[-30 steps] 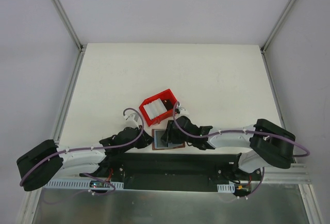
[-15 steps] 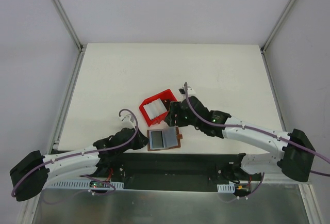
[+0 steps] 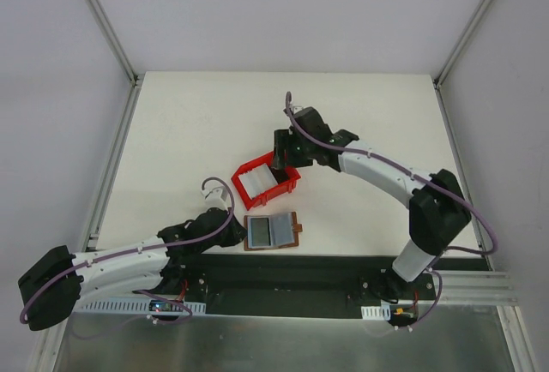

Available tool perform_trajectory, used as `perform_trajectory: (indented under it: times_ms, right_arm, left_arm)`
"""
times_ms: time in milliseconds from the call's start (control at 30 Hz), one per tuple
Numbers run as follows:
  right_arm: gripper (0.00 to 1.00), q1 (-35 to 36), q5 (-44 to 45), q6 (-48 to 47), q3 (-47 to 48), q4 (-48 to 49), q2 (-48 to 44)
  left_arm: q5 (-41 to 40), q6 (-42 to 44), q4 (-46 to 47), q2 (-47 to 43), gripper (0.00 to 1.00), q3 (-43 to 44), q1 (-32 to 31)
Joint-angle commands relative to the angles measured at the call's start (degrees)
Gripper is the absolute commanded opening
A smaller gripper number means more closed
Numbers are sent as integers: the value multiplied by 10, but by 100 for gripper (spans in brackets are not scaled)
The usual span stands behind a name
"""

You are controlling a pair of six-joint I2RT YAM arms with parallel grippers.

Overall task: Put the credit cards into the card holder
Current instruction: Move the card holder to the center of the board.

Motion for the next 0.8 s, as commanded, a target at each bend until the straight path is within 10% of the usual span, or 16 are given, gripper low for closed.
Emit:
perform_trajectory:
  times_ms: [0, 767]
  right_arm:
    - [60, -9, -57, -40, 71, -46, 51]
    - [59, -44, 25, -51, 70, -68, 99]
  left_arm:
    - [-17, 23, -38, 3, 0, 19, 5]
    - [5, 47, -43, 12, 0, 26, 38]
